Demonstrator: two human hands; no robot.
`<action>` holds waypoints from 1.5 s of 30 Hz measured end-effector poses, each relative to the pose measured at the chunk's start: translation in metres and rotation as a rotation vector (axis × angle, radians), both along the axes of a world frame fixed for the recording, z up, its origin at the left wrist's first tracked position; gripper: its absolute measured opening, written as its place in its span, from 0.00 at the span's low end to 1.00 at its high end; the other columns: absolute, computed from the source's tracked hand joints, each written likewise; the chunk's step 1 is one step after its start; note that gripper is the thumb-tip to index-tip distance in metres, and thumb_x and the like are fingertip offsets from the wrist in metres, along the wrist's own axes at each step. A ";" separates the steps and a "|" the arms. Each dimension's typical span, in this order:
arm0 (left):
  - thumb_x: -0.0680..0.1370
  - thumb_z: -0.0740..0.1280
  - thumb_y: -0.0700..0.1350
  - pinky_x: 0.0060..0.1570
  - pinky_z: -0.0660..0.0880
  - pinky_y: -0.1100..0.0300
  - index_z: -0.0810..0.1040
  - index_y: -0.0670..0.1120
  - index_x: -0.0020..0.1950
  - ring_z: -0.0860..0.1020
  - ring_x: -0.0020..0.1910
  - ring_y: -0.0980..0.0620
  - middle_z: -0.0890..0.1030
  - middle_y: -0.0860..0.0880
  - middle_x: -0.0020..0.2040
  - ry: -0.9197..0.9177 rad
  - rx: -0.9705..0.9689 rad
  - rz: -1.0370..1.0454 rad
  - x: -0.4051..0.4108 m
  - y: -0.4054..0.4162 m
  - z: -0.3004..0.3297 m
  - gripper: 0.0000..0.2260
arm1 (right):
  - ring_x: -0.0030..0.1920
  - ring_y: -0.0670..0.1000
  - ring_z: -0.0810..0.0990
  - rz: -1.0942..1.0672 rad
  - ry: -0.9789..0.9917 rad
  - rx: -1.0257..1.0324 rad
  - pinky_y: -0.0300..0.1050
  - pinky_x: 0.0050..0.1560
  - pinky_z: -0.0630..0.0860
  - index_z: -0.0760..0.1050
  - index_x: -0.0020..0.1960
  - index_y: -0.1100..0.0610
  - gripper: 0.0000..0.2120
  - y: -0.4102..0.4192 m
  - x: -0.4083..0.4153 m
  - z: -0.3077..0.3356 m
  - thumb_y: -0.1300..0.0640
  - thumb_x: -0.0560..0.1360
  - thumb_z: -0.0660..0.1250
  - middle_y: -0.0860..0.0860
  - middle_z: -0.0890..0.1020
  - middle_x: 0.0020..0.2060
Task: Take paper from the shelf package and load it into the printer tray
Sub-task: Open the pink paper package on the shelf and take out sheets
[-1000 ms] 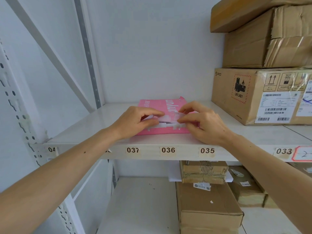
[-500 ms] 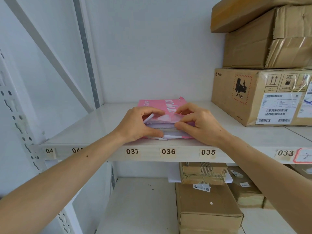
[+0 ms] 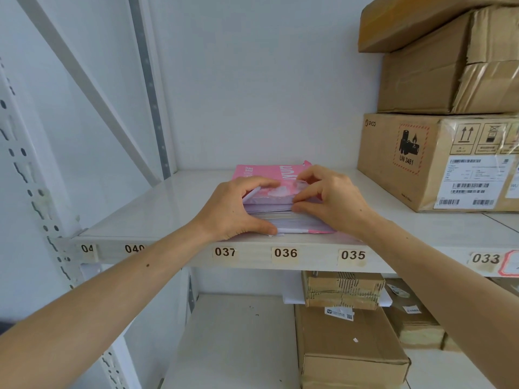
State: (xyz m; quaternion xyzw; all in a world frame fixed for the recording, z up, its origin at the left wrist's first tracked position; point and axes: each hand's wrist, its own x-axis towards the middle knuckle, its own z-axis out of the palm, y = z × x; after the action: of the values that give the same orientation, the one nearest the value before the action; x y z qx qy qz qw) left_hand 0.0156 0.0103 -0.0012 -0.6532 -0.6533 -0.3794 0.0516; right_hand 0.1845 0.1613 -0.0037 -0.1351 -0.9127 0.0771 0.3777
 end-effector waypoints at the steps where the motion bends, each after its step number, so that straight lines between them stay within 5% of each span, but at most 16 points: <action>1: 0.58 0.82 0.53 0.56 0.61 0.81 0.76 0.57 0.65 0.71 0.60 0.68 0.76 0.67 0.58 0.004 -0.001 0.002 0.000 0.000 0.000 0.36 | 0.48 0.47 0.76 -0.004 -0.008 0.023 0.52 0.46 0.77 0.86 0.44 0.51 0.05 0.000 0.001 0.001 0.52 0.69 0.76 0.49 0.80 0.55; 5: 0.58 0.82 0.53 0.57 0.62 0.80 0.76 0.57 0.65 0.71 0.60 0.67 0.76 0.66 0.58 0.010 -0.005 0.008 0.001 -0.001 0.002 0.36 | 0.51 0.52 0.81 -0.038 -0.062 0.235 0.41 0.42 0.67 0.86 0.43 0.52 0.06 -0.003 0.005 0.003 0.51 0.73 0.71 0.50 0.81 0.55; 10: 0.58 0.82 0.54 0.59 0.63 0.78 0.76 0.57 0.66 0.72 0.61 0.64 0.76 0.66 0.58 0.018 -0.009 0.011 0.002 -0.002 0.002 0.37 | 0.45 0.54 0.83 -0.081 -0.019 0.557 0.45 0.38 0.77 0.83 0.37 0.56 0.16 -0.007 0.002 -0.003 0.52 0.75 0.60 0.53 0.83 0.52; 17: 0.60 0.82 0.53 0.56 0.62 0.81 0.76 0.56 0.66 0.71 0.58 0.68 0.74 0.69 0.56 0.028 -0.005 0.024 0.004 -0.004 0.001 0.35 | 0.55 0.48 0.69 -0.065 -0.052 0.507 0.48 0.47 0.76 0.79 0.41 0.59 0.16 -0.007 0.007 -0.010 0.52 0.77 0.57 0.56 0.78 0.61; 22: 0.63 0.80 0.52 0.61 0.68 0.71 0.78 0.54 0.65 0.75 0.60 0.62 0.77 0.62 0.58 0.017 -0.007 0.025 0.006 -0.010 -0.001 0.31 | 0.60 0.54 0.72 -0.030 -0.073 0.513 0.50 0.53 0.73 0.78 0.40 0.60 0.15 -0.015 0.018 -0.011 0.54 0.78 0.58 0.57 0.75 0.64; 25: 0.67 0.78 0.49 0.64 0.70 0.65 0.83 0.52 0.58 0.75 0.63 0.63 0.80 0.58 0.62 -0.017 0.007 -0.048 0.005 -0.019 -0.007 0.20 | 0.59 0.59 0.75 -0.002 -0.050 0.521 0.49 0.57 0.69 0.79 0.39 0.60 0.13 -0.019 0.022 -0.009 0.56 0.77 0.60 0.58 0.77 0.62; 28: 0.73 0.73 0.42 0.62 0.71 0.63 0.87 0.48 0.46 0.78 0.61 0.60 0.83 0.55 0.58 -0.187 0.101 -0.088 0.012 -0.031 -0.012 0.04 | 0.58 0.58 0.74 0.034 -0.026 0.500 0.48 0.57 0.67 0.79 0.40 0.61 0.12 -0.026 0.027 -0.009 0.56 0.77 0.62 0.57 0.78 0.61; 31: 0.77 0.68 0.43 0.61 0.72 0.60 0.86 0.44 0.48 0.79 0.59 0.59 0.85 0.54 0.55 -0.458 0.245 -0.030 0.017 -0.040 -0.015 0.08 | 0.58 0.55 0.73 0.054 -0.032 0.477 0.48 0.57 0.68 0.80 0.41 0.61 0.14 -0.033 0.034 -0.011 0.54 0.77 0.61 0.55 0.78 0.60; 36: 0.79 0.64 0.52 0.51 0.69 0.70 0.83 0.53 0.53 0.77 0.53 0.66 0.82 0.59 0.55 -0.570 0.309 0.205 0.027 -0.054 -0.020 0.09 | 0.54 0.54 0.74 0.071 -0.051 0.433 0.48 0.53 0.70 0.81 0.43 0.60 0.17 -0.051 0.046 -0.011 0.51 0.77 0.58 0.53 0.80 0.55; 41: 0.79 0.62 0.50 0.37 0.70 0.62 0.75 0.48 0.50 0.76 0.39 0.54 0.76 0.53 0.43 -0.817 0.331 0.370 0.034 -0.077 -0.024 0.07 | 0.49 0.57 0.79 0.064 -0.065 0.367 0.52 0.49 0.75 0.81 0.43 0.60 0.18 -0.079 0.063 -0.017 0.50 0.76 0.57 0.52 0.81 0.48; 45: 0.78 0.62 0.52 0.34 0.72 0.58 0.72 0.45 0.53 0.75 0.38 0.52 0.75 0.51 0.43 -0.941 0.234 0.467 0.042 -0.085 -0.026 0.11 | 0.48 0.55 0.79 0.055 -0.062 0.291 0.52 0.51 0.75 0.81 0.43 0.60 0.19 -0.089 0.074 -0.020 0.49 0.77 0.57 0.51 0.81 0.48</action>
State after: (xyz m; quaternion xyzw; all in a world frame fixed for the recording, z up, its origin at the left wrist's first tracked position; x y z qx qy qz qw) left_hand 0.0572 -0.0746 -0.0268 -0.2401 -0.6871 -0.6796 -0.0912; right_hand 0.2584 0.0723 -0.0237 -0.0562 -0.9289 -0.0496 0.3626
